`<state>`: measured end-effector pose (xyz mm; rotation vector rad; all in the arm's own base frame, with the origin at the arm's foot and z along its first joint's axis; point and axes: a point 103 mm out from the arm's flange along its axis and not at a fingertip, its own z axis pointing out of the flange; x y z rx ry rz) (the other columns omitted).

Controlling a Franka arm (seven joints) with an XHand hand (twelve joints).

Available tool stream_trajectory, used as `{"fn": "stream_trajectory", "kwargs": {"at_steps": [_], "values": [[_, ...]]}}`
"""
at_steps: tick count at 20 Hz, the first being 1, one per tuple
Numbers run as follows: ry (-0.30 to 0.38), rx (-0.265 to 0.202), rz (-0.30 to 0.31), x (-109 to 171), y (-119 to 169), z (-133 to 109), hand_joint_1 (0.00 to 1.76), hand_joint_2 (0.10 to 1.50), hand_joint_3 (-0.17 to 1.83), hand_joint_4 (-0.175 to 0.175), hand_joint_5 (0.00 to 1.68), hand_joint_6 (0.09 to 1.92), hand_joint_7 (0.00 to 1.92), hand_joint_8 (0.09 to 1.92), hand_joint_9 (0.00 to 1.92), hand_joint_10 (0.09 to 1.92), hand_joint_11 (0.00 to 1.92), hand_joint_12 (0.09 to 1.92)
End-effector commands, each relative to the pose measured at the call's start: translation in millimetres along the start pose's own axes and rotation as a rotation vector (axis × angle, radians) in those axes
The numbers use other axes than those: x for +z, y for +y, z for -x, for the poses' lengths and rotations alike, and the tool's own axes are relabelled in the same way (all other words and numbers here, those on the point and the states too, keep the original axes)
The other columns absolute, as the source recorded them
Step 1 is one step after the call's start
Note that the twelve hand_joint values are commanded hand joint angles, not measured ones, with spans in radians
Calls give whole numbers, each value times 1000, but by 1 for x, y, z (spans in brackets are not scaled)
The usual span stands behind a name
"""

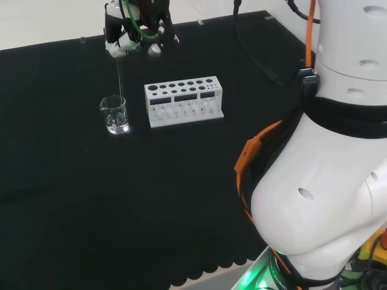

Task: Stir in the beaker to the left of the white test tube rack with the glass rod.

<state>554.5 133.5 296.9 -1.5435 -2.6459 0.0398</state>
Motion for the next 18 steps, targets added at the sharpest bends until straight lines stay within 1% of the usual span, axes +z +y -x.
{"fn": "stream_trajectory", "kwargs": {"at_steps": [1, 5, 12, 15, 18], "values": [[-3, -23, -5, 2, -3, -24, 1324, 1020, -175, -115, 1480, 87, 1532, 218, 1770, 297, 1606, 589], [11, -30, -8, 9, 13, -25, 1324, 1020, -175, -115, 1480, 87, 1532, 218, 1771, 297, 1605, 590], [16, -30, -18, 10, 44, -1, 1324, 1020, -175, -116, 1480, 87, 1532, 218, 1772, 296, 1604, 590], [8, -26, -15, 7, 47, 8, 1324, 1020, -175, -115, 1480, 87, 1532, 217, 1773, 295, 1605, 591], [-2, -13, -12, 3, 41, 18, 1324, 1020, -175, -114, 1481, 87, 1532, 217, 1773, 295, 1604, 591]]}}
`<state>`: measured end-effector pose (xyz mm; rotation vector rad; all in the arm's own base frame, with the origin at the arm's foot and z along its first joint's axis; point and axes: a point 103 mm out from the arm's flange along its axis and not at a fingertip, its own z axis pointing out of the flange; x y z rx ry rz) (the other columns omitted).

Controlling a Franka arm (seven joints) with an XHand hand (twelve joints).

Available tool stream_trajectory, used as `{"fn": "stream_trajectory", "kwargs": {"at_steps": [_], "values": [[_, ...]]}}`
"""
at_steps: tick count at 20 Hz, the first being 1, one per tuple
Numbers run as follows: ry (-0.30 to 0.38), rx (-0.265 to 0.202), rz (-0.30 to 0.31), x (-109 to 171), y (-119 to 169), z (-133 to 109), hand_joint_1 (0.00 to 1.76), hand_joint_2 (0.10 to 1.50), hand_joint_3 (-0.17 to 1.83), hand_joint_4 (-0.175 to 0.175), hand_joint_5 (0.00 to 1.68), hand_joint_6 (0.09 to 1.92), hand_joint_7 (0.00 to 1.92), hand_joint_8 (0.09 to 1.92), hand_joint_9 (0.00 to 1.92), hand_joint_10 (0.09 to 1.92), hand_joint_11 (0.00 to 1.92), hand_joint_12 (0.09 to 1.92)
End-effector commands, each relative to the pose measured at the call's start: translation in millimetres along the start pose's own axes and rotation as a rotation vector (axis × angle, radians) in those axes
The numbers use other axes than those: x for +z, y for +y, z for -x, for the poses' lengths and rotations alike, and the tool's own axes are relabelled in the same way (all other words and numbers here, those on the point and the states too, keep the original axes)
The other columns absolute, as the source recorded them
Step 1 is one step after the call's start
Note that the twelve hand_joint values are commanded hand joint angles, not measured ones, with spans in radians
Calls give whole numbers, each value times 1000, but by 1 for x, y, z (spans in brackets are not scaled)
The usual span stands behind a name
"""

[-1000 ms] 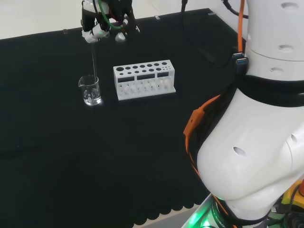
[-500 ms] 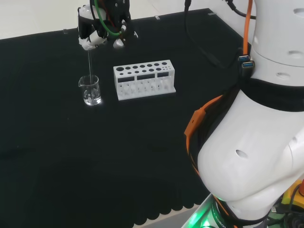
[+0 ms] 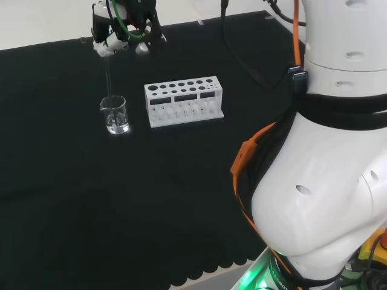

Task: Stir in the beaker to the left of the white test tube rack with the glass rod.

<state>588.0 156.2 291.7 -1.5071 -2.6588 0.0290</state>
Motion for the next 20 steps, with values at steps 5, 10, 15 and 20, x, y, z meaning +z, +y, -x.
{"fn": "stream_trajectory", "kwargs": {"at_steps": [5, 10, 15, 20], "values": [[-19, 36, -3, -9, -20, 28, 1324, 1020, -175, -114, 1481, 87, 1533, 216, 1773, 294, 1605, 591], [-29, 38, -4, -13, -42, 18, 1324, 1020, -175, -114, 1481, 87, 1533, 214, 1774, 293, 1605, 593], [-24, 15, -1, -11, -50, -7, 1324, 1020, -175, -115, 1482, 87, 1534, 214, 1775, 292, 1605, 593], [32, -3, 37, -9, -42, -36, 1324, 1020, -175, -116, 1482, 87, 1534, 214, 1776, 292, 1606, 594]]}}
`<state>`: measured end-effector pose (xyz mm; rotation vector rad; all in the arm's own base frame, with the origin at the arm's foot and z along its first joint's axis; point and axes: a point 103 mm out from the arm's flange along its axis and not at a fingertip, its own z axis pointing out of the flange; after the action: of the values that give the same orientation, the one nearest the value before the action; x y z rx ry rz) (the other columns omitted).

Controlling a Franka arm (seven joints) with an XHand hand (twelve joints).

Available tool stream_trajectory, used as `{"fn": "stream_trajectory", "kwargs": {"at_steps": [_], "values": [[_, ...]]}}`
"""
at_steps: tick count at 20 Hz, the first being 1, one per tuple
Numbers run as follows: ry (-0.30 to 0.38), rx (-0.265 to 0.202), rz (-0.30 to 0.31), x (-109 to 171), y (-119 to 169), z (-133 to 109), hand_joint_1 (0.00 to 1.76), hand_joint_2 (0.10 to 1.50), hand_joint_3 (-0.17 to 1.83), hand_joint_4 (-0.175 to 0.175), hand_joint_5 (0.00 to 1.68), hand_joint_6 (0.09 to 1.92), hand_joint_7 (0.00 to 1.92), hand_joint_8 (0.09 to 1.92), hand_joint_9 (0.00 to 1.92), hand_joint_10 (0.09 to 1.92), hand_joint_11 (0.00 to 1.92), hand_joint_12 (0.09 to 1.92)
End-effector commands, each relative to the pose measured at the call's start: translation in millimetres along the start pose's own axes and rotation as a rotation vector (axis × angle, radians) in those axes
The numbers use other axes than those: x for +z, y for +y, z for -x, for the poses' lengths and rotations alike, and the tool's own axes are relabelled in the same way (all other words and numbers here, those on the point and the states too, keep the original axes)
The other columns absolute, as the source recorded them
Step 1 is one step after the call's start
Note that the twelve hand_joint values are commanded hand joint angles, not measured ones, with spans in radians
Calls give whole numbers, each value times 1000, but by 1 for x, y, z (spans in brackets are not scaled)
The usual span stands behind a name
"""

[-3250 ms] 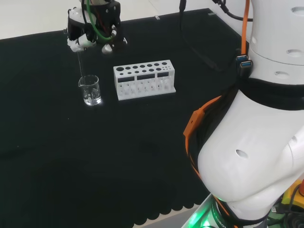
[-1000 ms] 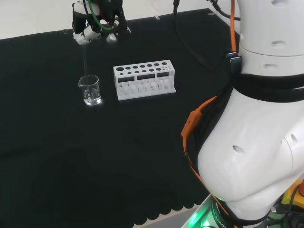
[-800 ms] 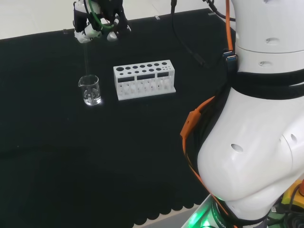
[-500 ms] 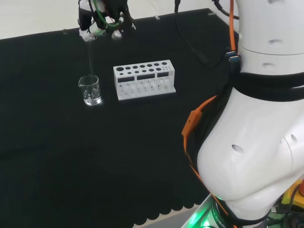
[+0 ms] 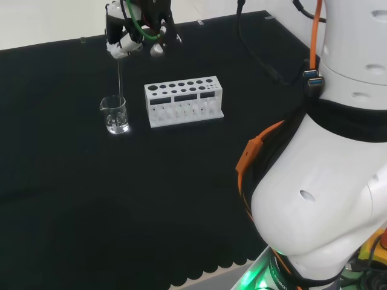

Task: Stir in the beaker to the left of the white test tube rack with the glass rod.

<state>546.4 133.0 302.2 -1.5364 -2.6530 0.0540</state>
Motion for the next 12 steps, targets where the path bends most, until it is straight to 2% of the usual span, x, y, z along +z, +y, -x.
{"fn": "stream_trajectory", "kwargs": {"at_steps": [1, 5, 12], "values": [[51, -30, 46, -2, 8, -39, 1324, 1020, -175, -116, 1482, 87, 1534, 215, 1776, 292, 1606, 594], [56, -56, 45, 0, 18, -52, 1324, 1020, -175, -117, 1482, 87, 1534, 215, 1776, 291, 1606, 595], [36, -64, 49, -7, 21, -51, 1324, 1020, -175, -118, 1482, 87, 1534, 216, 1777, 290, 1605, 596]]}}
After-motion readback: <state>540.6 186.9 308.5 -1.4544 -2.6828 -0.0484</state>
